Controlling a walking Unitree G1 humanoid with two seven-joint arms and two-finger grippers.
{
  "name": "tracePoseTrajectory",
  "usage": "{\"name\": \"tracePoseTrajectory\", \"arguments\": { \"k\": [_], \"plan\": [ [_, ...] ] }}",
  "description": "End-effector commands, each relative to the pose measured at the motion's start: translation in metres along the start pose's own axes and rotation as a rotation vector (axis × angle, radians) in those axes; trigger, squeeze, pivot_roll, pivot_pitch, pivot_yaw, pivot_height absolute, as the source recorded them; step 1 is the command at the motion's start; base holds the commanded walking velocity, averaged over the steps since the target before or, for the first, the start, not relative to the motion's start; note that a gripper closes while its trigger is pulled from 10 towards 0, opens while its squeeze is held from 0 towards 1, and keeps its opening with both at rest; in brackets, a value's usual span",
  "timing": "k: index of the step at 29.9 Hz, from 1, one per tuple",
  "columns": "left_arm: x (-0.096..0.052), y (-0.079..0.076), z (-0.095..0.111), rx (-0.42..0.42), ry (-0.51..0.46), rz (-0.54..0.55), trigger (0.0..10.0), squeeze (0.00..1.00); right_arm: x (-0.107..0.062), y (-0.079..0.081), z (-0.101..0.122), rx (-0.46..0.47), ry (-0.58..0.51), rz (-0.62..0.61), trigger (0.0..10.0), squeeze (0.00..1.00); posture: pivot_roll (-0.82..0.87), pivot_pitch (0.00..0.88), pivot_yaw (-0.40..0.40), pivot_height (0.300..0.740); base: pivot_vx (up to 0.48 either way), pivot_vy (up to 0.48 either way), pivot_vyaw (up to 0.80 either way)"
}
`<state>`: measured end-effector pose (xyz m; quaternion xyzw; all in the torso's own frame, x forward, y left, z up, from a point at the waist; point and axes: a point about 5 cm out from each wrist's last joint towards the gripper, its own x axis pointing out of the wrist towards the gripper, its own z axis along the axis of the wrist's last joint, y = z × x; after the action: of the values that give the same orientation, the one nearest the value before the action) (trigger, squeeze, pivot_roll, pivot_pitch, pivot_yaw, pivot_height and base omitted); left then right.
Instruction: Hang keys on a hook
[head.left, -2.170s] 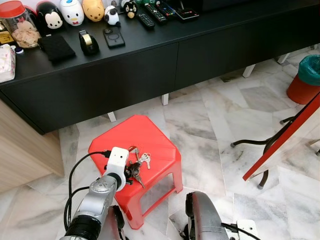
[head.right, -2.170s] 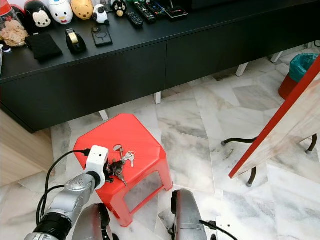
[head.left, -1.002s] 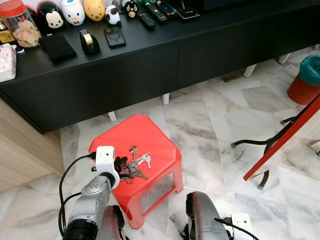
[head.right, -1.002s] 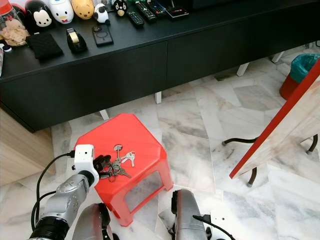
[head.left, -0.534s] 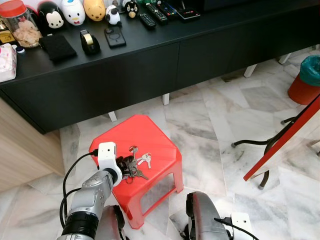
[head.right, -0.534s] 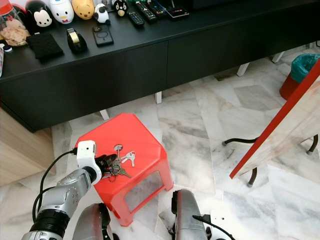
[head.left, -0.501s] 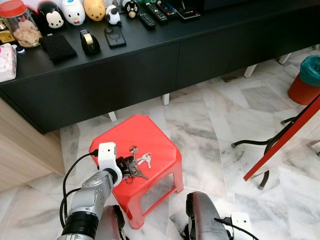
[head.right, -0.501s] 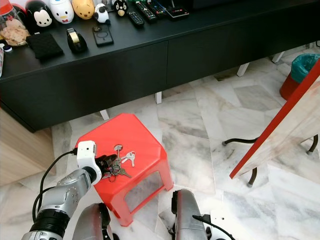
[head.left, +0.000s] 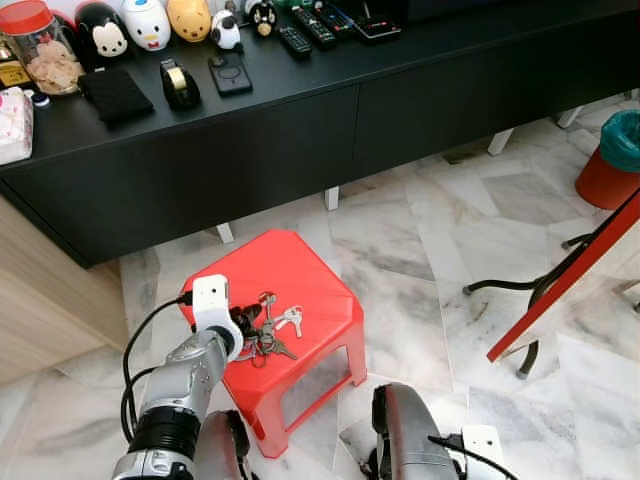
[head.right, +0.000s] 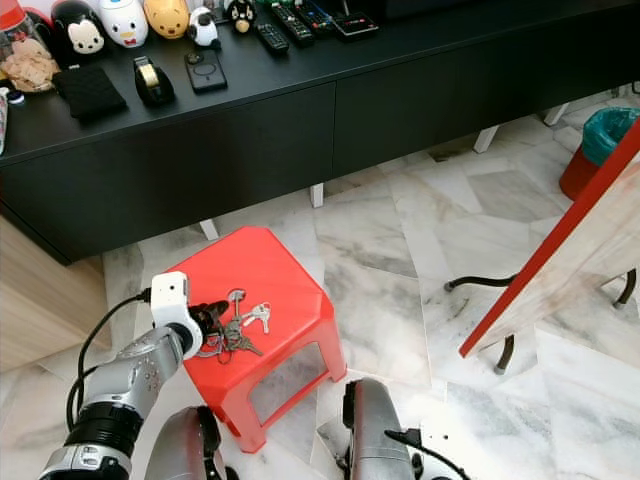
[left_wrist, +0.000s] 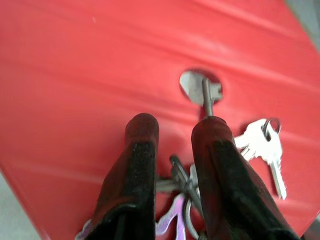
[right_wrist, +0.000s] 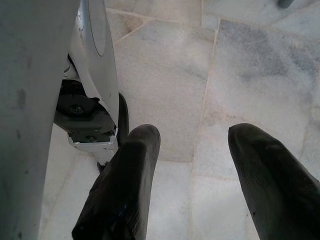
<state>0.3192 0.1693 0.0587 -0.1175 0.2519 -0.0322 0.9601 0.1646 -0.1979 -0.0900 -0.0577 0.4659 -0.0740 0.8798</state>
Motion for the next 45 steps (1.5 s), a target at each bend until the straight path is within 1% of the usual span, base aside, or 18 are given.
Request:
{"name": "tracePoseTrajectory", "arguments": {
  "k": [1,11,18,23,24,25,29,42,44,45],
  "plan": [
    [0.000,0.004,-0.009,0.001,0.043,0.013,10.0,0.00,-0.002,0.005,-0.009,0.002,0.034,0.012,10.0,0.00,-0.15,0.162,-0.010,0.593,0.000,0.000,0.00],
    [0.001,0.005,-0.013,-0.015,0.073,0.031,10.0,0.00,-0.001,0.008,-0.005,0.001,0.022,0.016,10.0,0.00,-0.15,0.164,-0.008,0.593,0.000,0.000,0.00],
    [0.000,0.006,-0.018,-0.008,0.103,0.030,10.0,0.00,-0.001,0.009,-0.005,0.002,0.017,0.014,10.0,0.00,-0.15,0.162,-0.007,0.593,0.000,0.000,0.00],
    [0.000,0.004,-0.017,-0.009,0.096,0.019,10.0,0.00,-0.001,0.011,-0.002,0.002,0.006,0.015,10.0,0.00,-0.15,0.161,-0.007,0.593,0.000,0.000,0.00],
    [0.001,0.004,-0.017,-0.008,0.092,0.018,3.1,0.00,-0.001,0.011,-0.001,0.003,0.003,0.014,10.0,0.00,-0.15,0.161,-0.008,0.593,0.000,0.000,0.00],
    [0.001,0.004,-0.017,-0.008,0.092,0.018,0.0,0.00,-0.001,0.011,-0.001,0.003,0.002,0.014,10.0,0.00,-0.15,0.161,-0.008,0.593,0.000,0.000,0.00],
    [0.000,0.002,-0.016,-0.002,0.089,-0.006,0.0,0.00,-0.001,0.012,0.002,0.003,-0.006,0.014,10.0,0.00,-0.15,0.162,-0.007,0.593,0.000,0.000,0.00],
    [0.001,0.000,-0.016,-0.002,0.080,-0.015,0.0,0.00,0.000,0.013,0.007,0.000,-0.023,0.012,10.0,0.00,-0.15,0.156,-0.007,0.593,0.000,0.000,0.00],
    [-0.001,0.003,-0.007,-0.004,0.009,0.004,0.0,0.00,0.000,0.013,0.007,-0.009,-0.023,0.013,10.0,0.00,-0.15,0.151,-0.006,0.593,0.000,0.000,0.00],
    [-0.001,0.003,-0.007,-0.004,0.009,0.004,0.0,0.00,0.000,0.013,0.007,-0.009,-0.023,0.013,10.0,0.00,-0.15,0.151,-0.006,0.593,0.000,0.000,0.00]
  ]
}}
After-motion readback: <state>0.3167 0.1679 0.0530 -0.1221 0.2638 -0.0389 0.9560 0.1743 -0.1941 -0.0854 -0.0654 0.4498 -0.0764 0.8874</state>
